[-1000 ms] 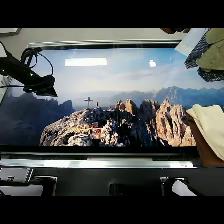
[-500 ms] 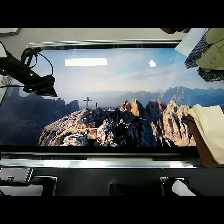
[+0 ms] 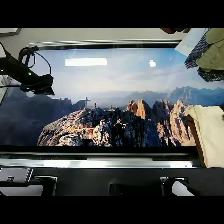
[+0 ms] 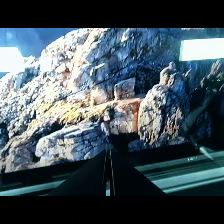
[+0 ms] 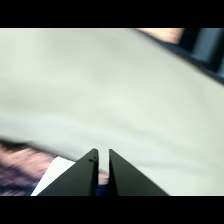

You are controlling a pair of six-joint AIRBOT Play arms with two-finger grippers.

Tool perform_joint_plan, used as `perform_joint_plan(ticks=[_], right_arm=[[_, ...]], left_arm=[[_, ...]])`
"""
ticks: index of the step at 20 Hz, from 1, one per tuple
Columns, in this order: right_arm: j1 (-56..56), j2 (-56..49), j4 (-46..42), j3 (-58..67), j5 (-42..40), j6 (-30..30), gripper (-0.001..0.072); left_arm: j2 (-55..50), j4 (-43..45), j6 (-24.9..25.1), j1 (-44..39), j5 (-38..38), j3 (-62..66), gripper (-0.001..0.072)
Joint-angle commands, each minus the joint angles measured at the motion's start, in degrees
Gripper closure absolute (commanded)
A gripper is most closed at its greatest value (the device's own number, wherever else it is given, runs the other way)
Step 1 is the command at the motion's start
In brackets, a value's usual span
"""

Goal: Fold the clothes and pants, and hang the long-sleeved shirts on hangers.

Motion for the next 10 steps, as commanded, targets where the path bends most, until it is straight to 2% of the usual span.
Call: perform_joint_plan(ticks=[1, 5, 10], right_arm=[[13.22, 0.04, 10.91, 1.66, 5.97, -7.58, 0.0680], [31.89, 0.04, 10.84, 1.66, 8.11, -14.10, 0.0680], [43.58, 0.04, 10.84, 1.66, 8.85, -16.85, 0.0679]], left_arm=[[2.91, 0.31, 1.22, -0.04, 6.12, -2.21, 0.0689], [10.29, 0.33, 4.33, -0.04, 8.20, -10.64, 0.0689], [16.44, 2.51, 4.04, -0.02, 8.72, -14.45, 0.0688]])
